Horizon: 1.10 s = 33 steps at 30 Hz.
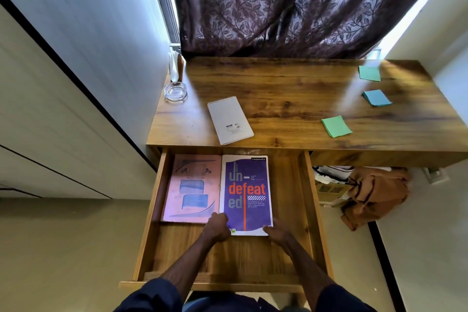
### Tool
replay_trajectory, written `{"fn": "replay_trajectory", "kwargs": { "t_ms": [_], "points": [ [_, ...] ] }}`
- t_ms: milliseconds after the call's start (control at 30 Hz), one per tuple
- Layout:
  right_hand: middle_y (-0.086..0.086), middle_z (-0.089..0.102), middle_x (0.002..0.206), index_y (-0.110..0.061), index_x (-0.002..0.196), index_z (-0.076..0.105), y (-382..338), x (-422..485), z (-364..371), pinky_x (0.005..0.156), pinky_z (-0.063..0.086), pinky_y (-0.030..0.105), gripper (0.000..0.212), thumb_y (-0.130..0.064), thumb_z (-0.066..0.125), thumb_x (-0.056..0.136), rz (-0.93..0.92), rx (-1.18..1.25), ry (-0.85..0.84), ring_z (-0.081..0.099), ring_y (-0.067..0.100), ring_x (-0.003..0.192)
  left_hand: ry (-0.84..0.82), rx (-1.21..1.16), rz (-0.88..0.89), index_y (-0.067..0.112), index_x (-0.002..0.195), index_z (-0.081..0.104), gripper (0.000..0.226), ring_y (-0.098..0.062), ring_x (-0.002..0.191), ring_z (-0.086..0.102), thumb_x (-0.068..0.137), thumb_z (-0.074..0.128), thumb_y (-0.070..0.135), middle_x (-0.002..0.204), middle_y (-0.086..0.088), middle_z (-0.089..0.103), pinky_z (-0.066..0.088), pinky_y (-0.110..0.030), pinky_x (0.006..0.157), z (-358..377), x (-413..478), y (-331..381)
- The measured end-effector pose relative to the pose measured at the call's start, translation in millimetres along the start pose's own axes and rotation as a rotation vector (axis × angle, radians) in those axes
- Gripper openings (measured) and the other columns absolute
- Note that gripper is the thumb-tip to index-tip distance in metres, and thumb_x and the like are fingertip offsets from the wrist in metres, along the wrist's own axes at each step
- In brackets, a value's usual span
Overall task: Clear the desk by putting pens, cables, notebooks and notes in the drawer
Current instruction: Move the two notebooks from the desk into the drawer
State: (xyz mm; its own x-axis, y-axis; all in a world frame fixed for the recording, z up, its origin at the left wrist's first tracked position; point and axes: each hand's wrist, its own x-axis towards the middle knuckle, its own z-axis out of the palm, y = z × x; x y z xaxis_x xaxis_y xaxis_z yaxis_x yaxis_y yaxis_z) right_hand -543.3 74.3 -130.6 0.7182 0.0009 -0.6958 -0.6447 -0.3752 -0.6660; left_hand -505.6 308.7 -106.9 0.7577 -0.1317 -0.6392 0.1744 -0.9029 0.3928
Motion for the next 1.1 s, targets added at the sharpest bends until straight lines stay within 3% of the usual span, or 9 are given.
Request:
{"fn": "replay_trajectory", "kwargs": {
  "t_ms": [100,233,367,500,633,700,867,933,1100],
  "points": [
    [-0.002,0.070,0.118,-0.021,0.126,0.062,-9.8,-16.6,-6.5,0.088,0.060,0.034,0.039,-0.033,0.072,0.091,0.008,0.017,0.003,0.070,0.017,0.101,0.009,0.010,0.017,0.008,0.133,0.056,0.043,-0.024,0.124,0.054,0.092,0.066,0.019,0.136,-0.011,0.056,0.049,-0.030,0.100,-3.8,-5.4,1.8],
    [-0.006,0.067,0.090,-0.023,0.096,0.061,-30.6,-47.5,-20.5,0.057,0.051,0.013,0.005,-0.022,0.065,0.097,0.018,0.053,-0.013,0.068,0.010,0.077,0.019,0.017,0.045,0.009,0.132,0.058,0.043,-0.023,0.126,0.054,0.090,0.064,0.014,0.138,-0.010,0.057,0.046,-0.029,0.103,-10.7,-16.8,11.3],
    [0.003,0.068,0.078,-0.010,0.093,0.062,-27.6,-50.0,-39.9,0.053,0.051,0.026,0.014,-0.023,0.068,0.095,0.148,0.131,0.088,0.064,0.015,0.065,0.012,0.014,0.093,0.010,0.129,0.060,0.038,-0.022,0.125,0.054,0.091,0.064,0.015,0.136,-0.008,0.058,0.046,-0.028,0.100,-7.8,-30.8,26.0],
    [0.006,0.062,0.054,-0.002,0.077,0.067,-20.4,-52.7,-65.3,0.039,0.045,0.020,0.043,-0.020,0.033,0.098,0.075,0.329,0.084,0.058,0.018,0.040,0.001,0.003,0.210,0.007,0.125,0.063,0.033,-0.024,0.126,0.053,0.093,0.062,0.014,0.134,-0.009,0.060,0.041,-0.028,0.102,-2.7,-38.3,47.8],
    [0.005,0.066,0.084,-0.013,0.101,0.056,-42.6,-103.0,-83.8,0.049,0.051,0.021,0.009,-0.018,0.049,0.101,0.110,0.376,0.081,0.064,0.014,0.064,-0.025,-0.023,0.315,-0.002,0.112,0.069,0.048,-0.030,0.119,0.059,0.079,0.049,0.026,0.122,-0.020,0.065,0.040,-0.027,0.095,-0.5,-45.9,82.9],
    [0.007,0.066,0.097,-0.018,0.109,0.055,-41.1,-118.1,-95.3,0.054,0.053,0.020,0.016,-0.017,0.063,0.096,0.020,0.321,0.214,0.064,0.014,0.074,-0.009,-0.016,0.403,-0.006,0.104,0.072,0.055,-0.033,0.113,0.062,0.071,0.041,0.027,0.116,-0.023,0.067,0.044,-0.030,0.093,2.6,-48.5,102.1],
    [0.007,0.069,0.085,-0.012,0.104,0.065,-36.5,-142.0,-132.2,0.058,0.052,0.027,0.012,-0.020,0.068,0.095,-0.037,0.317,0.264,0.065,0.020,0.078,0.003,0.010,0.365,0.003,0.105,0.075,0.040,-0.025,0.099,0.066,0.082,0.051,0.025,0.109,-0.014,0.071,0.050,-0.022,0.078,12.5,-56.6,146.9],
    [0.008,0.069,0.085,-0.011,0.101,0.065,-31.6,-146.5,-143.7,0.061,0.053,0.028,0.008,-0.018,0.066,0.096,-0.070,0.308,0.252,0.065,0.020,0.076,0.030,-0.006,0.361,-0.001,0.093,0.075,0.038,-0.032,0.090,0.069,0.079,0.052,0.026,0.096,-0.018,0.073,0.057,-0.032,0.075,29.3,-40.5,152.1],
    [0.012,0.072,0.097,-0.012,0.109,0.065,-12.9,-159.0,-167.1,0.069,0.059,0.034,0.017,-0.015,0.068,0.093,-0.118,0.276,0.182,0.070,0.021,0.079,0.192,-0.124,0.318,0.009,0.096,0.078,0.021,-0.022,0.096,0.071,0.084,0.062,0.009,0.101,-0.008,0.076,0.053,-0.028,0.083,51.2,-85.6,185.6]
  ]
}}
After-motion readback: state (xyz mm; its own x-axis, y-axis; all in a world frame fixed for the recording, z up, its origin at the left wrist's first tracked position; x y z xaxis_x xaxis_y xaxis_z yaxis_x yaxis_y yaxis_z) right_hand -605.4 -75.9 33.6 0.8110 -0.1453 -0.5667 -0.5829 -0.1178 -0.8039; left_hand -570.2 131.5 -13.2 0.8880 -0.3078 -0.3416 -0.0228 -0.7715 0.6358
